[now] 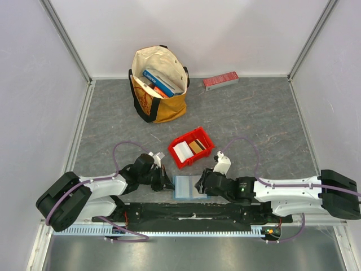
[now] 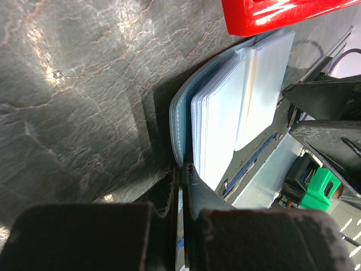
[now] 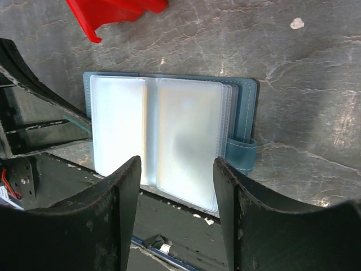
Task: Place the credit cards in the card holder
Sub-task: Turn over the card holder at the center of the board.
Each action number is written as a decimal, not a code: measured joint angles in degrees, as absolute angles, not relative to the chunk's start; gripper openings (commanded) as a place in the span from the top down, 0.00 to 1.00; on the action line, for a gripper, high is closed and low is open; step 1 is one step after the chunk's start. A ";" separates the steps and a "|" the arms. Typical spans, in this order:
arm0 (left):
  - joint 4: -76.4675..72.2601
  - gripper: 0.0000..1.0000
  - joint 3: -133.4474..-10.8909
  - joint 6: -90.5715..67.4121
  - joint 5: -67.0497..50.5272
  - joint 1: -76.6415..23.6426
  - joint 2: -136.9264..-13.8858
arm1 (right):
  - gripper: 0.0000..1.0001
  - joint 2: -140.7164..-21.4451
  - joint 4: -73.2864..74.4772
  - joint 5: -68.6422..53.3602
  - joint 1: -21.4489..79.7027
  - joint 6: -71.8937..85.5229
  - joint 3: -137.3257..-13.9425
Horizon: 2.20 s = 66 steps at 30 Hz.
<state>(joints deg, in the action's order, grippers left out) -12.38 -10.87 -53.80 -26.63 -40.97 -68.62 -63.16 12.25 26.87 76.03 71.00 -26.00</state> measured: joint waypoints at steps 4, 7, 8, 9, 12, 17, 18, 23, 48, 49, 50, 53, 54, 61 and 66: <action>-12.38 0.98 -10.87 -53.80 -26.63 -40.97 -68.64 | 0.39 -64.27 13.19 26.79 76.03 71.53 -26.00; -12.38 0.98 -10.87 -53.80 -26.63 -40.97 -68.64 | 0.38 -64.95 13.47 26.63 76.03 71.66 -26.00; -12.38 0.98 -10.87 -53.80 -26.61 -40.97 -68.64 | 0.39 -65.06 13.47 26.59 76.03 71.72 -26.00; -12.38 0.98 -10.87 -53.80 -26.63 -40.97 -68.64 | 0.39 -65.17 13.50 26.57 76.03 71.81 -26.00; -12.38 0.98 -10.87 -53.80 -26.61 -40.97 -68.64 | 0.41 -65.73 13.45 26.11 76.03 71.88 -26.02; -12.38 0.98 -10.87 -53.80 -26.61 -40.97 -68.64 | 0.46 -66.28 12.32 24.53 76.03 71.02 -26.02; -12.38 0.98 -10.87 -53.80 -26.63 -40.97 -68.64 | 0.46 -66.28 11.64 24.25 76.05 70.57 -26.02; -12.38 0.98 -10.87 -53.80 -26.63 -40.97 -68.64 | 0.46 -66.17 9.87 23.94 76.58 67.79 -26.46; -12.47 0.98 -10.87 -53.80 -26.68 -40.97 -68.73 | 0.41 -73.36 1.91 19.25 77.54 61.91 -32.67; -12.47 0.98 -10.87 -53.78 -26.68 -40.97 -68.73 | 0.41 -74.00 1.54 18.96 77.54 61.73 -33.08; -12.47 0.98 -10.87 -53.80 -26.68 -40.97 -68.73 | 0.41 -74.35 1.17 18.76 77.54 61.60 -33.28; -12.45 0.98 -10.87 -53.80 -26.68 -40.97 -68.73 | 0.40 -74.70 0.71 18.37 77.54 61.30 -33.67; -12.45 0.98 -10.87 -53.80 -26.65 -40.97 -68.73 | 0.40 -74.70 0.62 18.35 77.54 61.23 -33.67; -12.45 0.98 -10.87 -53.80 -26.68 -40.97 -68.73 | 0.38 -72.58 2.94 20.56 77.54 61.91 -33.67; -12.43 0.98 -10.92 -53.78 -26.65 -40.97 -68.73 | 0.37 -65.78 8.99 24.97 77.54 64.97 -32.77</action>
